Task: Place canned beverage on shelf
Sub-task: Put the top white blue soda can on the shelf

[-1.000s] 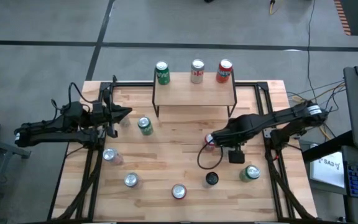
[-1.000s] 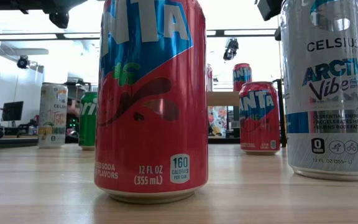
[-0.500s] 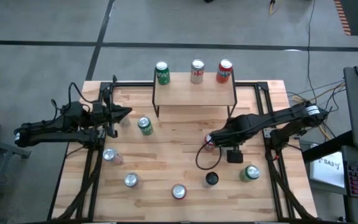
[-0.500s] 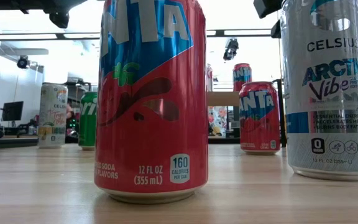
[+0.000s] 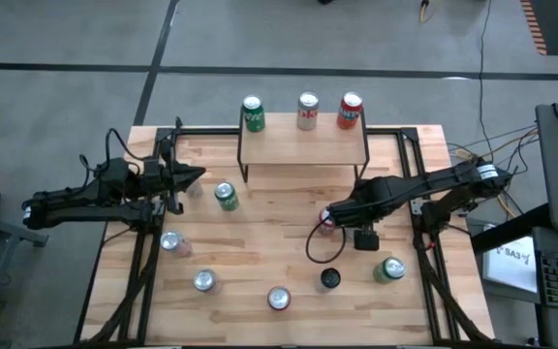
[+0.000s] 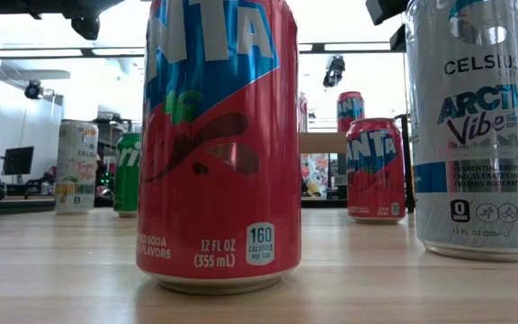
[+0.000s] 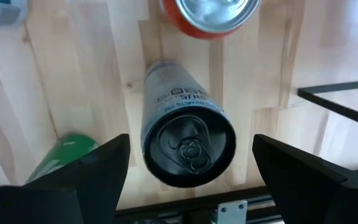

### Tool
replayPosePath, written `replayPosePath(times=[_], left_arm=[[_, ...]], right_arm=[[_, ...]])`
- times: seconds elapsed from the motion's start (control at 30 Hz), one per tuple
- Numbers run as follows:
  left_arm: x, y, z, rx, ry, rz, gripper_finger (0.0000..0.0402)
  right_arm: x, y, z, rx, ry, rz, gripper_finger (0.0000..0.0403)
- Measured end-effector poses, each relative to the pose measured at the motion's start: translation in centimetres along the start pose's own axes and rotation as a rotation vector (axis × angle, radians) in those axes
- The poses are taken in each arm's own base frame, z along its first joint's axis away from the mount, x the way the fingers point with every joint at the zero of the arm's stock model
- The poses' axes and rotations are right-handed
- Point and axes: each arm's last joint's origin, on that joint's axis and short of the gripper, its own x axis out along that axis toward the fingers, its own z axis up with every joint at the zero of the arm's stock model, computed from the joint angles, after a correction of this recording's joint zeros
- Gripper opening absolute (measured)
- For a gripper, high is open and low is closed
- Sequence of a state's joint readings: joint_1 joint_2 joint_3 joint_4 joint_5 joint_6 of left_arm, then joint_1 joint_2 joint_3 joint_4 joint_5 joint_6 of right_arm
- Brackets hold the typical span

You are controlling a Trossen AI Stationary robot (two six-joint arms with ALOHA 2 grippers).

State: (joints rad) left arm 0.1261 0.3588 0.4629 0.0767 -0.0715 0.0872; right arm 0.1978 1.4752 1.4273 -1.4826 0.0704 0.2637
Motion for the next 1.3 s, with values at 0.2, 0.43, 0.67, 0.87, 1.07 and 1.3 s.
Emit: replayPosePath(times=[0.2, 0.43, 0.67, 0.87, 1.07, 1.3], left_arm=[[0.0, 0.0, 0.0, 0.009, 0.000, 0.000, 0.0000], [0.0, 0.0, 0.0, 0.007, 0.001, 0.000, 0.0000], [0.0, 0.0, 0.1, 0.005, -0.006, 0.000, 0.0000], [0.0, 0.0, 0.1, 0.005, -0.012, 0.001, 0.0000], [0.0, 0.0, 0.1, 0.005, -0.013, 0.001, 0.0000], [0.5, 0.0, 0.0, 0.008, -0.001, -0.002, 0.0000]], right_arm=[[1.8, 0.1, -0.3, -0.005, 0.057, 0.005, 0.0329], [4.4, 0.5, 0.4, -0.053, -0.006, 0.036, 0.0329], [6.0, 0.7, 0.6, -0.066, 0.017, 0.015, 0.0323], [6.1, 0.7, 0.6, -0.056, 0.016, 0.013, 0.0286], [6.0, 0.6, 0.5, -0.037, 0.023, 0.013, 0.0242], [3.7, 0.1, -0.2, 0.025, 0.113, -0.040, 0.0242]])
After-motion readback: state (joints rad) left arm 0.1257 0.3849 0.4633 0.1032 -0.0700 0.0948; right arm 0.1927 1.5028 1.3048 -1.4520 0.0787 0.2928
